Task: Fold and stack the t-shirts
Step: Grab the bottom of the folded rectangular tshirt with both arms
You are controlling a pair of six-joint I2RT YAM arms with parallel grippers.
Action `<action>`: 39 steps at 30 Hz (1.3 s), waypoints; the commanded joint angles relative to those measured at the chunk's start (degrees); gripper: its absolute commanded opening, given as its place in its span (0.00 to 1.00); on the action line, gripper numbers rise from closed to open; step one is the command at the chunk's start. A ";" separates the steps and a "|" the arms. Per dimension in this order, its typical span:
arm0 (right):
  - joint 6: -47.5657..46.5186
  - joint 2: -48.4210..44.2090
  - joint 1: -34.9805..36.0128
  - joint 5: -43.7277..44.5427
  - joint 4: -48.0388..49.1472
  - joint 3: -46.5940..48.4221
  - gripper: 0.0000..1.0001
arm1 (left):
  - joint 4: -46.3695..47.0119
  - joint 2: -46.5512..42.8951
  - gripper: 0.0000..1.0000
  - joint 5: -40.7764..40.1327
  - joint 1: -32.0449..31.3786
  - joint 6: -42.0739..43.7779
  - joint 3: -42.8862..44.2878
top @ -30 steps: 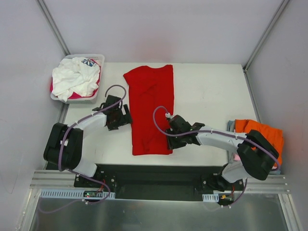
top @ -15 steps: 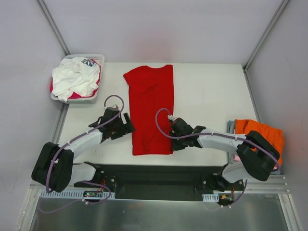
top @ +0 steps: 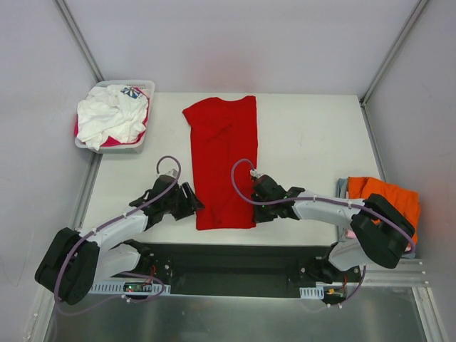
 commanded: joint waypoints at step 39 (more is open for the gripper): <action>-0.03 -6.13 0.19 -1.27 1.49 -1.91 0.01 | -12.53 -3.42 0.00 -4.86 -8.39 -8.77 -7.01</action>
